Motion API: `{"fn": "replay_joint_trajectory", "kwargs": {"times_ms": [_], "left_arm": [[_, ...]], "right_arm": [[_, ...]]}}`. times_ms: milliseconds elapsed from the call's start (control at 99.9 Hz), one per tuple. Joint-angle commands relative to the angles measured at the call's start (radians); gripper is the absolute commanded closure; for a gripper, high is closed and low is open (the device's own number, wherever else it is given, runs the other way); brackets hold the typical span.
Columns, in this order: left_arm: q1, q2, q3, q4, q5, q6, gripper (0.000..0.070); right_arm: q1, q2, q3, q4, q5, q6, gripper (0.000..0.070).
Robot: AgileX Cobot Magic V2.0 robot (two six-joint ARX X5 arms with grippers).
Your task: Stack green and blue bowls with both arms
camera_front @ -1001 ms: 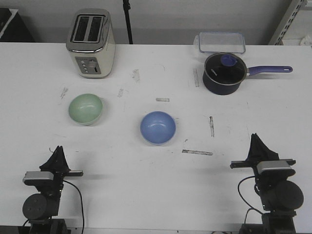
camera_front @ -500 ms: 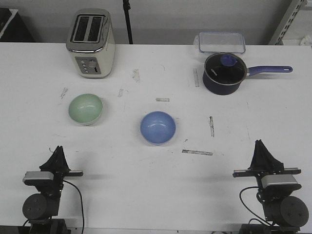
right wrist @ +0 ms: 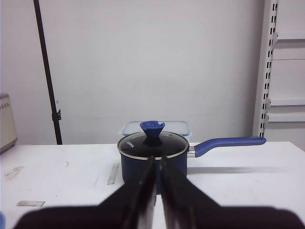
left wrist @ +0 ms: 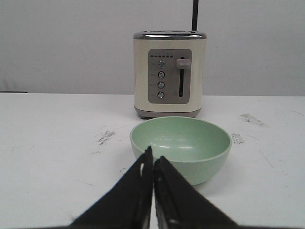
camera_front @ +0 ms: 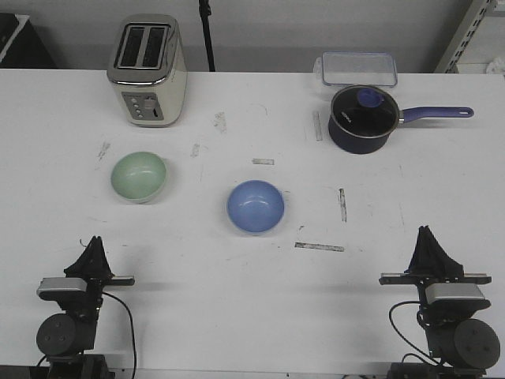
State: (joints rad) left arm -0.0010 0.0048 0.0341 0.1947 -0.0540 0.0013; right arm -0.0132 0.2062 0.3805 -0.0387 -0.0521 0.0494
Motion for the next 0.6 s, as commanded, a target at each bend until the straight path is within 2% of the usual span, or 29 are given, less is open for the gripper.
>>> {"fn": "replay_joint_trajectory", "kwargs": {"times_ms": [0,200,340,430,590], "left_arm": [[0.000,-0.002,-0.023,0.016,-0.002,-0.006,0.0699],[0.001,0.000,-0.023,0.009,-0.011,0.004,0.0699],[0.001,0.000,-0.022,0.048,-0.009,-0.041,0.0699],[0.001,0.000,-0.015,0.079,0.002,-0.035,0.0699],[0.001,0.002,0.044,0.060,0.002,-0.014,0.0699]], "right_arm": [[0.001,-0.003,0.000,0.013,0.000,0.006,0.0692],[0.001,-0.003,0.000,0.013,0.000,0.006,0.0692],[0.001,-0.003,0.000,0.013,0.000,0.006,0.0692],[0.001,-0.003,0.000,0.013,0.000,0.006,0.0692],[0.001,-0.003,0.000,0.014,0.000,0.006,0.0692]]}}
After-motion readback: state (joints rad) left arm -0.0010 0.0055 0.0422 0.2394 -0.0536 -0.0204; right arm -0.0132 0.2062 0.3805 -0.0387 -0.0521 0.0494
